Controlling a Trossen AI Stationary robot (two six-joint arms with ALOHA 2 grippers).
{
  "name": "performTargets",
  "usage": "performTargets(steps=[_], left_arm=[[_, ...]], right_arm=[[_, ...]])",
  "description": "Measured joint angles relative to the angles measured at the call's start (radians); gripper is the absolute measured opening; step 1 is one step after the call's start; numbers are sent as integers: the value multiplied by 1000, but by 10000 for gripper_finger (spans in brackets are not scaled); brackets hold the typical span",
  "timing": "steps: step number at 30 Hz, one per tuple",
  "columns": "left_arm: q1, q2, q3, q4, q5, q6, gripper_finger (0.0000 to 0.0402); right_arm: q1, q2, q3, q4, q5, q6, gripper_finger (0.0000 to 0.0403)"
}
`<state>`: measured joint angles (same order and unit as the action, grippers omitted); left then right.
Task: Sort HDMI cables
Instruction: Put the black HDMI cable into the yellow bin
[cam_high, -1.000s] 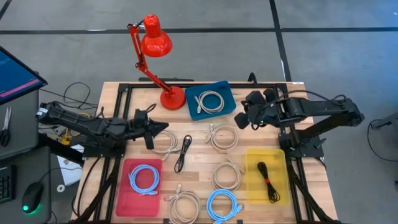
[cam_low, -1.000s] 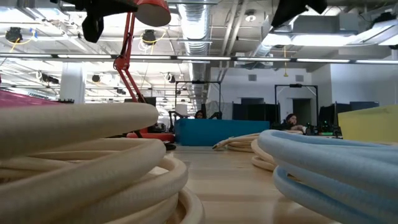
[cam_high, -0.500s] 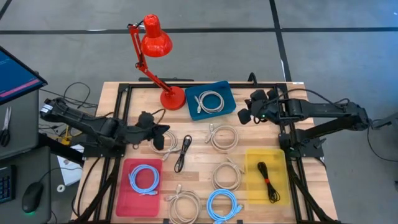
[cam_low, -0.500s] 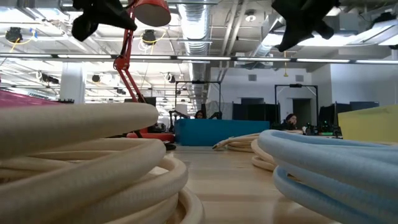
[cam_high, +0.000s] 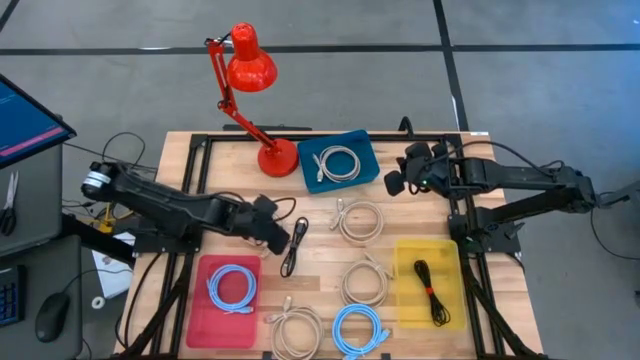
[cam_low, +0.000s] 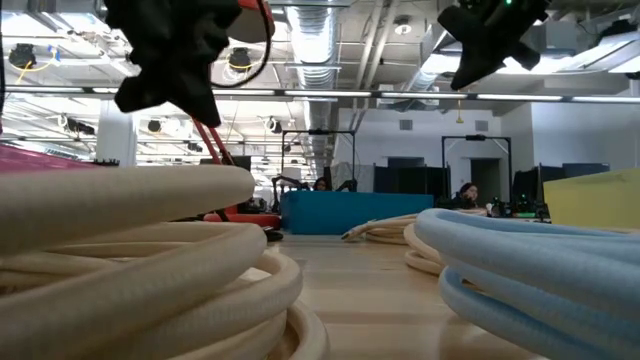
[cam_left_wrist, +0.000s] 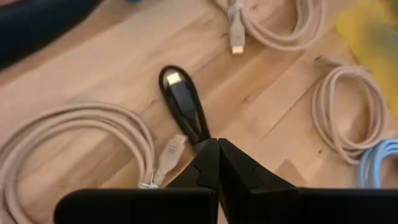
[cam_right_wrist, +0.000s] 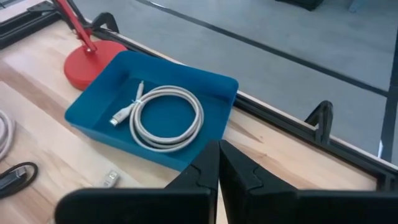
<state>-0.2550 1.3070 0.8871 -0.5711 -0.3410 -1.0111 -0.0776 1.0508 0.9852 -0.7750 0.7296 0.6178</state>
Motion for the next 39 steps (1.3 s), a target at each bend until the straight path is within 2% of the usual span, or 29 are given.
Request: performTargets(steps=[8,16,26,39], left_arm=[[37,38,0,107,91,34,21],[82,88,0,174,109,64,87],[132,240,0,190,267,64,150],[132,384,0,235,268,64,153]], right_arm=[[-17,0,0,-6,-23,-27,0],[-17,0,0,-9,-24,-27,0],[-17,0,0,-13,-25,-27,0],[-16,1,0,-14,-24,-26,0]])
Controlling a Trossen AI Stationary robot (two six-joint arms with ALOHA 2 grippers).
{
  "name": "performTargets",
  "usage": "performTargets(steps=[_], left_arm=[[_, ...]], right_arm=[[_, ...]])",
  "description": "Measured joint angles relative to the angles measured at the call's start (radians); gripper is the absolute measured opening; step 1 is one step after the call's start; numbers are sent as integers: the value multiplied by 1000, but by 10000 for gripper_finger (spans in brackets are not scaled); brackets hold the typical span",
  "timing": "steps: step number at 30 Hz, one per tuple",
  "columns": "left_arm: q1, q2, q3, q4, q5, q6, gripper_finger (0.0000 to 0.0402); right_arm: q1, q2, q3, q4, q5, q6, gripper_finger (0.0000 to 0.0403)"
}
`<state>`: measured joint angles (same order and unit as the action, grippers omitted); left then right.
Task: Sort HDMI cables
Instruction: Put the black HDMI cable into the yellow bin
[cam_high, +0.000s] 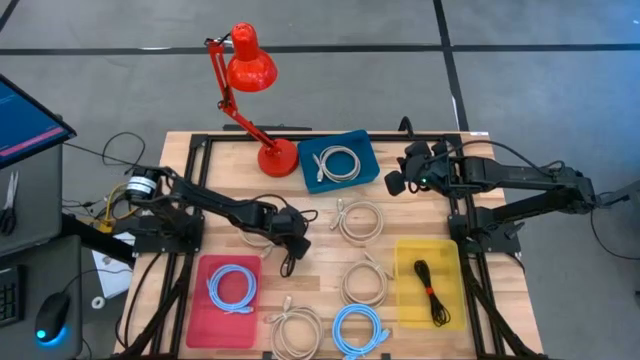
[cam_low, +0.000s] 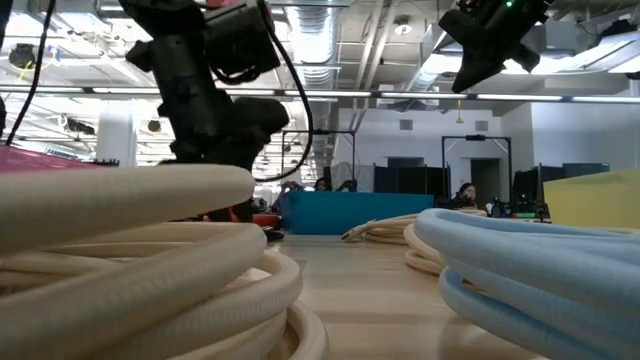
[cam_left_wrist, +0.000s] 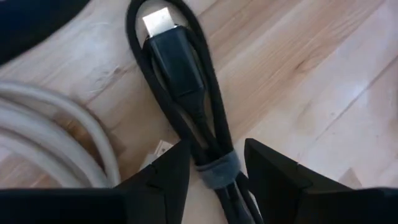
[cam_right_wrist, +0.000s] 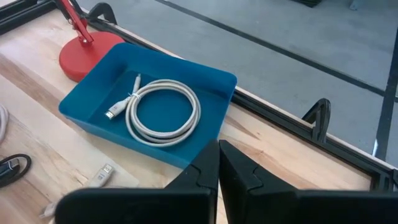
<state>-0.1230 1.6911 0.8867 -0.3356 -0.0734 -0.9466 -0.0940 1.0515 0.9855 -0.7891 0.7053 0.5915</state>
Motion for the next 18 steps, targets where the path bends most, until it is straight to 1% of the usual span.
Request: performTargets(steps=[7,11,14,18], left_arm=[[0,59,1,72,-14,3,152],[0,73,3,84,-22,6,140],[0,66,2,86,-30,7,117],[1,55,-1,99,-30,22,66]], right_arm=[[0,0,0,0,0,0,0],[0,0,0,-1,1,0,0],[0,0,0,-2,1,0,0],[0,0,0,-3,1,0,0]])
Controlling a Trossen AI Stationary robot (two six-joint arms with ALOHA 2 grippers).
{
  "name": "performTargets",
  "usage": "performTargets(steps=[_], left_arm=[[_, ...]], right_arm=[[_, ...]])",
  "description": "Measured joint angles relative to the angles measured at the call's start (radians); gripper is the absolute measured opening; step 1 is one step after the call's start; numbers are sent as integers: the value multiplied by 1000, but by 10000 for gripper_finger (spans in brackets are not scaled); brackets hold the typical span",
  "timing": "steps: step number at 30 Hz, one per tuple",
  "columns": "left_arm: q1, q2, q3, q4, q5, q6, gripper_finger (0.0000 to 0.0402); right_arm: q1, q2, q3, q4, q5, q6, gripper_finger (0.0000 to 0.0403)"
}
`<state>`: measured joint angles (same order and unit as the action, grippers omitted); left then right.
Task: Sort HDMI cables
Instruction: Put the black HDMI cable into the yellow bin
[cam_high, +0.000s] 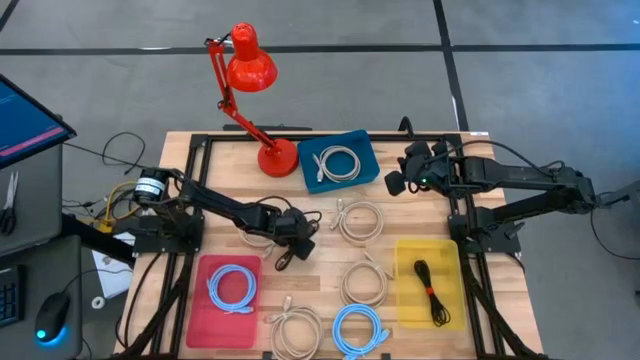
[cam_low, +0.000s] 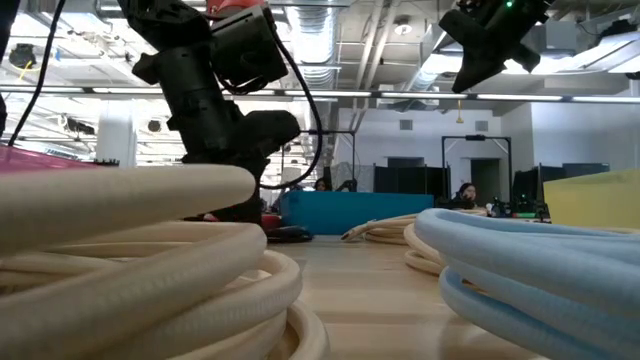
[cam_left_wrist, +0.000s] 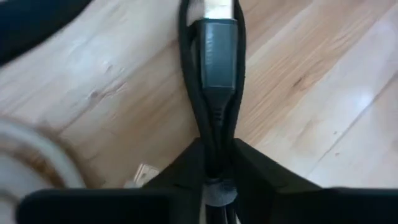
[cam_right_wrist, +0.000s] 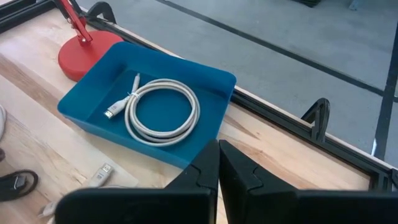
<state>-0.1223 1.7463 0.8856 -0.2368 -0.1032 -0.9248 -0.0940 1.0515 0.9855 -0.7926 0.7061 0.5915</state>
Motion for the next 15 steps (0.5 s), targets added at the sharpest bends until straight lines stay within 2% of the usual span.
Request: performTargets(steps=[4,9,15], left_arm=[[0,-10,0,25,5,38,15],[-1,-46,0,89,18,69,15],[5,-158,0,135,-24,159,13]], right_arm=[[0,0,0,0,0,0,0],[0,0,0,-3,-12,-1,0],[0,0,1,10,-180,-71,0]])
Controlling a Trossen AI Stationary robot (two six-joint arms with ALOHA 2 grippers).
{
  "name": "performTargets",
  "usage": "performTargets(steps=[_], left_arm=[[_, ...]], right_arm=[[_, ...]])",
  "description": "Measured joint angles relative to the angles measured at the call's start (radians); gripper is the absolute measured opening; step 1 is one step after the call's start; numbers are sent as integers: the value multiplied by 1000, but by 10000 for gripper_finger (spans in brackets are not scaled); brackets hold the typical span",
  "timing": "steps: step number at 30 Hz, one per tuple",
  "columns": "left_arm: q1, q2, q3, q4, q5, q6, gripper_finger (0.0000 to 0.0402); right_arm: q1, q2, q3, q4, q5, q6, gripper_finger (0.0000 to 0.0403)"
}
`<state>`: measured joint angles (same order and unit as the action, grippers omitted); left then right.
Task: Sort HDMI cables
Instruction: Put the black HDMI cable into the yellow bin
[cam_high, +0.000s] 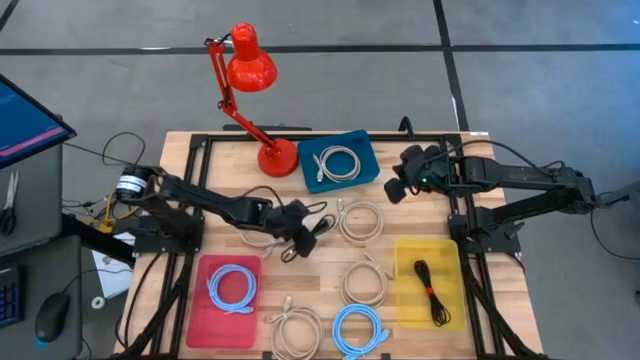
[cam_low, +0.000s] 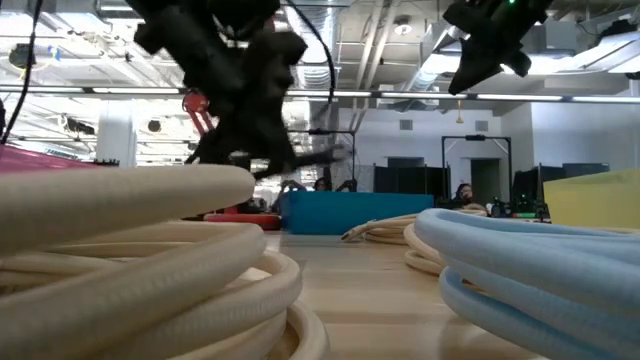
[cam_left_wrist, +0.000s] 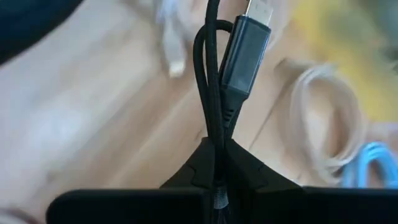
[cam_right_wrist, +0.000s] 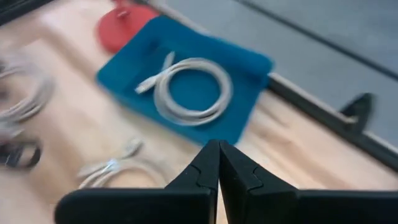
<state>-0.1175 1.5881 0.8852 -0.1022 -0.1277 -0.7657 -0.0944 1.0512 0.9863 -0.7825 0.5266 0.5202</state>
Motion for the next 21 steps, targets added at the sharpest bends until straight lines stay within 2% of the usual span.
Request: performTargets(steps=[6,16,21], left_arm=[[32,-153,0,42,-65,119,13],[78,-324,1,84,-120,343,13],[99,-346,1,140,-124,414,13]], right_arm=[[0,0,0,85,-193,-84,0],[0,0,0,398,-461,-233,0],[2,1,0,472,-477,-236,0]])
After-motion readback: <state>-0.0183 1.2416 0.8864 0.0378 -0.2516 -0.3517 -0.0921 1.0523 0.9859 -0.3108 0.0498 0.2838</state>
